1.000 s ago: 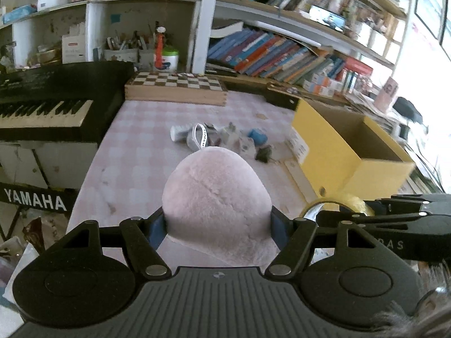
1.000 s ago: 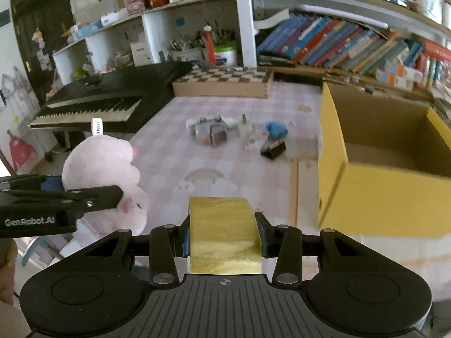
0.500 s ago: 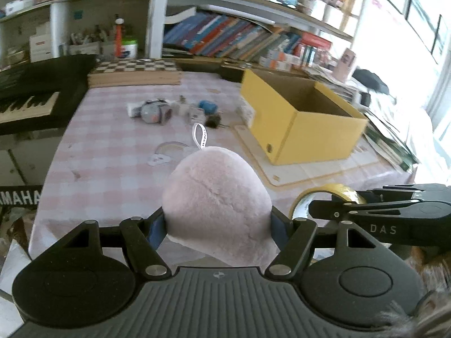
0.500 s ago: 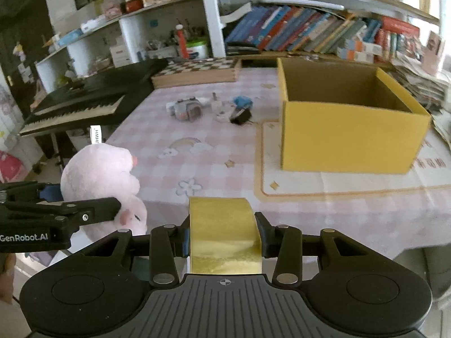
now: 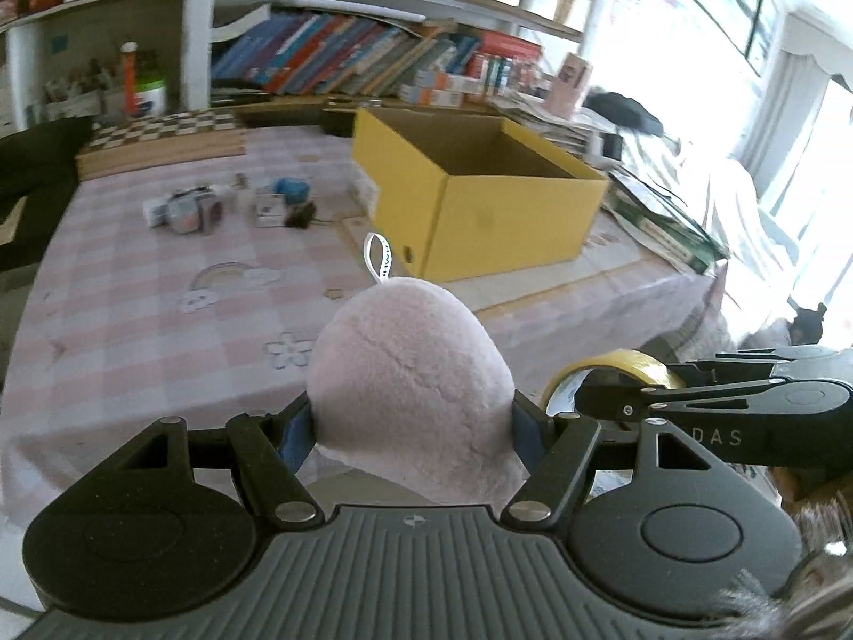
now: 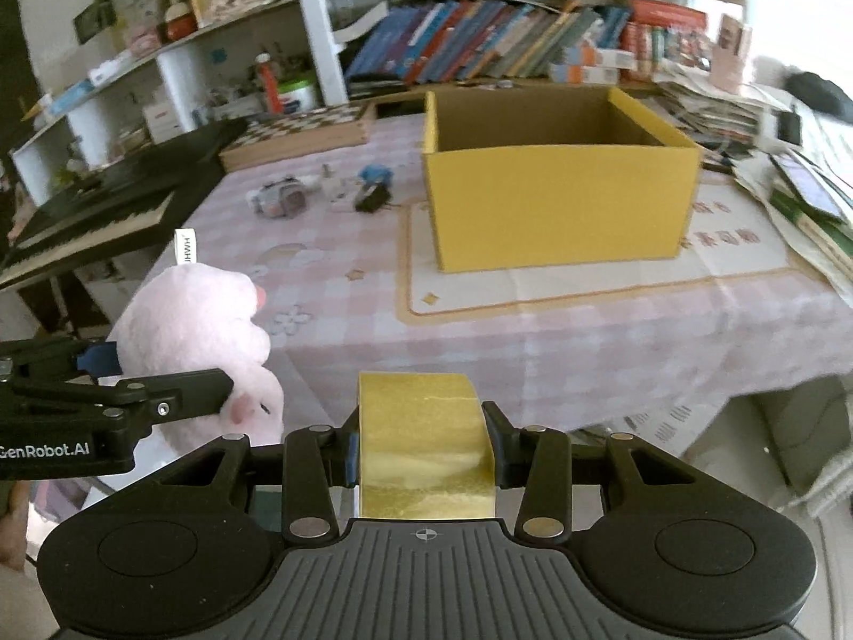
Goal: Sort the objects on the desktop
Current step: 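Lift the tape roll and pink plush and carry both toward the yellow box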
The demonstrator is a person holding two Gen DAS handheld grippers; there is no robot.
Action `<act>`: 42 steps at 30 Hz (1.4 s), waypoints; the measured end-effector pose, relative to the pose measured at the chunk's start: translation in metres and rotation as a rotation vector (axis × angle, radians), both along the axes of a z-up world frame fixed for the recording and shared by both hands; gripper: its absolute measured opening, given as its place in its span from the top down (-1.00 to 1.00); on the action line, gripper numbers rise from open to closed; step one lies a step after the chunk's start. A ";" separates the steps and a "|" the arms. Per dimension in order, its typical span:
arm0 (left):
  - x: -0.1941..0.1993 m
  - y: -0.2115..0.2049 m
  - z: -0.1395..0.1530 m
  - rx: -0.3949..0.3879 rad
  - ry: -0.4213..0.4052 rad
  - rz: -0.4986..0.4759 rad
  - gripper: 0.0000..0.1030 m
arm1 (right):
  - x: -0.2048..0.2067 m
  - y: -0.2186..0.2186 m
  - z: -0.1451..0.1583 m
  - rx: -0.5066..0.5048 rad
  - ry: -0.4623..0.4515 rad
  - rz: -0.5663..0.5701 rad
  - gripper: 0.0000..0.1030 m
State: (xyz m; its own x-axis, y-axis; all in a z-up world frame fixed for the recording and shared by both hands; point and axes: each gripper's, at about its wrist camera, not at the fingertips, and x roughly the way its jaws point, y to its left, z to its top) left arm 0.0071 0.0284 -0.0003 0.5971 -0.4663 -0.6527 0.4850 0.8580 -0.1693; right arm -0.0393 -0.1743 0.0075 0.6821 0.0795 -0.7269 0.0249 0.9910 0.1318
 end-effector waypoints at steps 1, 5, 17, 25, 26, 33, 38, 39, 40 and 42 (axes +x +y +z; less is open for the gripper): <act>-0.001 -0.002 0.000 0.000 -0.001 -0.010 -0.34 | -0.002 -0.002 0.000 0.000 0.002 -0.010 0.19; -0.002 -0.011 0.000 -0.001 0.000 -0.047 -0.34 | -0.010 -0.009 -0.001 0.000 0.008 -0.040 0.19; -0.010 -0.042 -0.001 0.004 0.002 -0.183 -0.34 | -0.039 -0.033 -0.002 0.007 0.015 -0.166 0.19; -0.016 -0.062 -0.002 0.007 0.001 -0.269 -0.34 | -0.056 -0.048 -0.002 0.015 0.017 -0.246 0.18; -0.017 -0.063 -0.002 0.008 0.000 -0.277 -0.34 | -0.058 -0.050 -0.002 0.016 0.015 -0.257 0.19; -0.018 -0.071 -0.001 0.003 -0.012 -0.312 -0.34 | -0.066 -0.055 0.001 0.008 -0.001 -0.290 0.19; -0.018 -0.072 0.000 -0.003 -0.020 -0.322 -0.34 | -0.067 -0.056 0.002 0.000 -0.007 -0.296 0.19; -0.018 -0.072 0.000 -0.004 -0.021 -0.321 -0.34 | -0.067 -0.056 0.003 -0.001 -0.008 -0.295 0.18; -0.019 -0.072 0.000 -0.006 -0.022 -0.320 -0.34 | -0.067 -0.055 0.003 -0.003 -0.009 -0.294 0.19; -0.019 -0.071 0.001 -0.007 -0.023 -0.317 -0.34 | -0.067 -0.055 0.003 -0.005 -0.010 -0.291 0.19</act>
State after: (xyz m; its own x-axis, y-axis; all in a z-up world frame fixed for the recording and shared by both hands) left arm -0.0114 -0.0427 0.0004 0.4359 -0.6362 -0.6365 0.7317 0.6623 -0.1609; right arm -0.1061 -0.2297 0.0110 0.6828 -0.1242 -0.7199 0.3067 0.9431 0.1282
